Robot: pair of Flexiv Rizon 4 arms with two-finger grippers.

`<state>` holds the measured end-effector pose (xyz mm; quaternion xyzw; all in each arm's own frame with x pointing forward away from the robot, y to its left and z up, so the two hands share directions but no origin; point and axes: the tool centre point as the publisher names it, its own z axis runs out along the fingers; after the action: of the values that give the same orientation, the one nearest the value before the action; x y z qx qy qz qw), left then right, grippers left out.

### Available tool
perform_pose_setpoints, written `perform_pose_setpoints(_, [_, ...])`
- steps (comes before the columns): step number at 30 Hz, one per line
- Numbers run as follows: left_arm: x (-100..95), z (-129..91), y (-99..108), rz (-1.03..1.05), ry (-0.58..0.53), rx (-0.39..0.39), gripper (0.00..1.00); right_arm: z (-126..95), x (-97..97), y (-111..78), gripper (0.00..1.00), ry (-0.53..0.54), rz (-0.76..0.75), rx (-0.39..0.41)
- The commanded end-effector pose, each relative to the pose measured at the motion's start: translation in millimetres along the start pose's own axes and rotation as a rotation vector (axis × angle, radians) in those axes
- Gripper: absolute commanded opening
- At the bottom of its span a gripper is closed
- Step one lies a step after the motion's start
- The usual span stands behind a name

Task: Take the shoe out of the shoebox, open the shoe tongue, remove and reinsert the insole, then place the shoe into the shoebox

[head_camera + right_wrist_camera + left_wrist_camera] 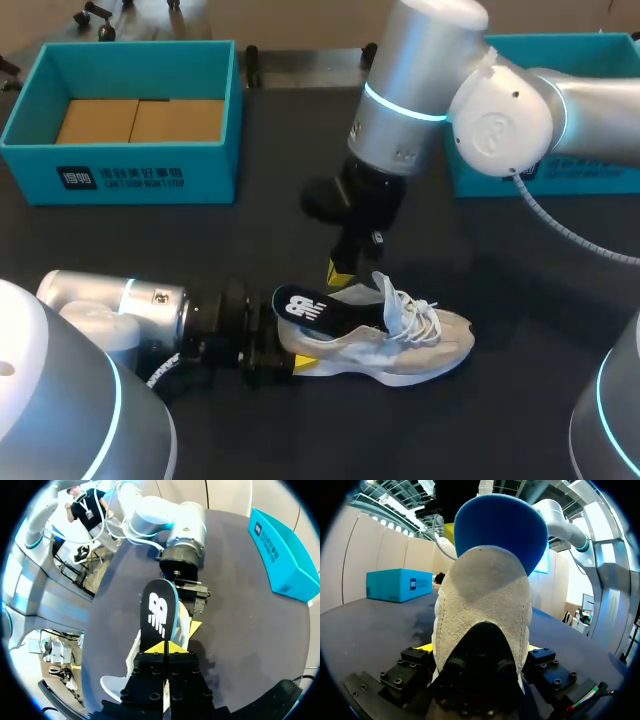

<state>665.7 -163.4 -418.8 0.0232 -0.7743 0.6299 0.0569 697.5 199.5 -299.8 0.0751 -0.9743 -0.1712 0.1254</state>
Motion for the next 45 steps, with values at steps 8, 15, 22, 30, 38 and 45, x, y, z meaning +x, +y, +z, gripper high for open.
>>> perform_pose_setpoints(8, [0.1, 1, 0, 0.000, 0.000, -0.001, 0.00, 5, 13.0, -1.1, 0.33, -0.010, 0.023, -0.006])
perform_pose_setpoints(15, [0.1, 1, 0, 0.000, 0.000, -0.001, 0.00, 15, 13.4, 1.7, 0.31, -0.009, 0.034, -0.004])
perform_pose_setpoints(22, [0.1, 1, 0, 0.000, 0.000, -0.001, 0.00, 23, 15.1, 4.3, 0.25, -0.009, 0.032, -0.007])
perform_pose_setpoints(30, [0.1, 1, 0, 0.000, 0.000, -0.001, 0.00, 32, 9.9, -0.9, 0.25, 0.000, 0.034, -0.031])
perform_pose_setpoints(38, [0.1, 1, 0, 0.000, 0.000, -0.001, 0.00, 40, 4.7, -7.4, 0.26, 0.017, 0.038, -0.056])
perform_pose_setpoints(45, [0.1, 1, 0, 0.000, 0.000, -0.001, 0.00, 51, 4.9, -7.3, 0.25, 0.042, 0.028, -0.072])
